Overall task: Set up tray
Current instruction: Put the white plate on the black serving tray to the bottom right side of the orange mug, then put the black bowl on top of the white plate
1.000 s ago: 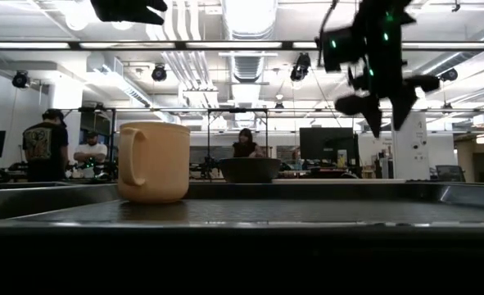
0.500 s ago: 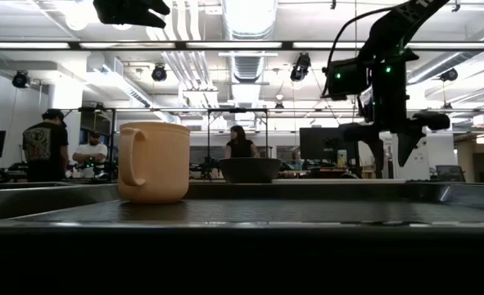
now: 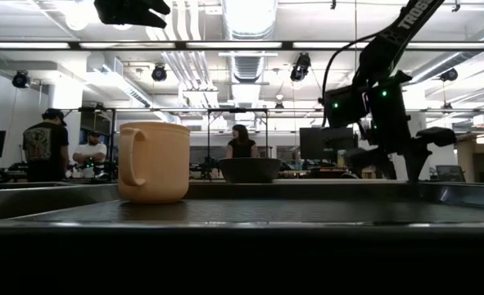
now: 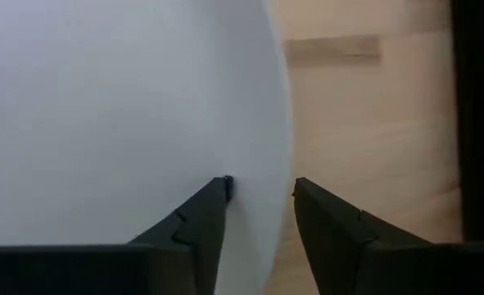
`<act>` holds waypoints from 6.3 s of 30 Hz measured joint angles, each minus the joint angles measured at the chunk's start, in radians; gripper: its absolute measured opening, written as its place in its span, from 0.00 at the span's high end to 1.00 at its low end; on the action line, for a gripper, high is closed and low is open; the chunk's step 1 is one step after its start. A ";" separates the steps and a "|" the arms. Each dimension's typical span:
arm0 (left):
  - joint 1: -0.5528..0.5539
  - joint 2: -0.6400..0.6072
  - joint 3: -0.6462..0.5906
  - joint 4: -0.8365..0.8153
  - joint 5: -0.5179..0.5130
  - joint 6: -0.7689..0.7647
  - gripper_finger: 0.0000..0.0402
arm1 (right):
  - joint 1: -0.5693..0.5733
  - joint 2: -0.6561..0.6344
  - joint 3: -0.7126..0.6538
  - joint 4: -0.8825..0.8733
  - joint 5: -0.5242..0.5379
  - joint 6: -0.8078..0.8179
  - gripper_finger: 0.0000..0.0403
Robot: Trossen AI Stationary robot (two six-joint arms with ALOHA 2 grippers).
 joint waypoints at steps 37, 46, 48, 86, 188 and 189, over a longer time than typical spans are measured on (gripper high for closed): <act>0.000 0.002 0.000 -0.005 0.002 0.044 0.54 | 0.001 -0.573 0.054 -0.440 -0.019 -0.086 0.98; 0.000 0.002 0.000 -0.005 0.002 0.045 0.54 | 0.003 -0.581 0.288 -0.541 -0.029 -0.230 0.98; 0.000 0.002 0.000 -0.005 0.001 0.045 0.54 | 0.003 -0.581 0.350 -0.551 -0.002 -0.243 0.98; 0.001 0.002 -0.002 -0.008 0.001 0.042 0.54 | 0.791 -0.639 0.118 0.032 -0.126 0.165 0.98; 0.000 0.004 -0.002 -0.010 0.028 0.024 0.54 | 0.756 -0.177 0.007 0.463 -0.197 -0.062 0.75; 0.000 0.012 -0.002 -0.009 0.037 0.039 0.54 | 0.749 -0.204 0.027 0.449 -0.169 -0.077 0.74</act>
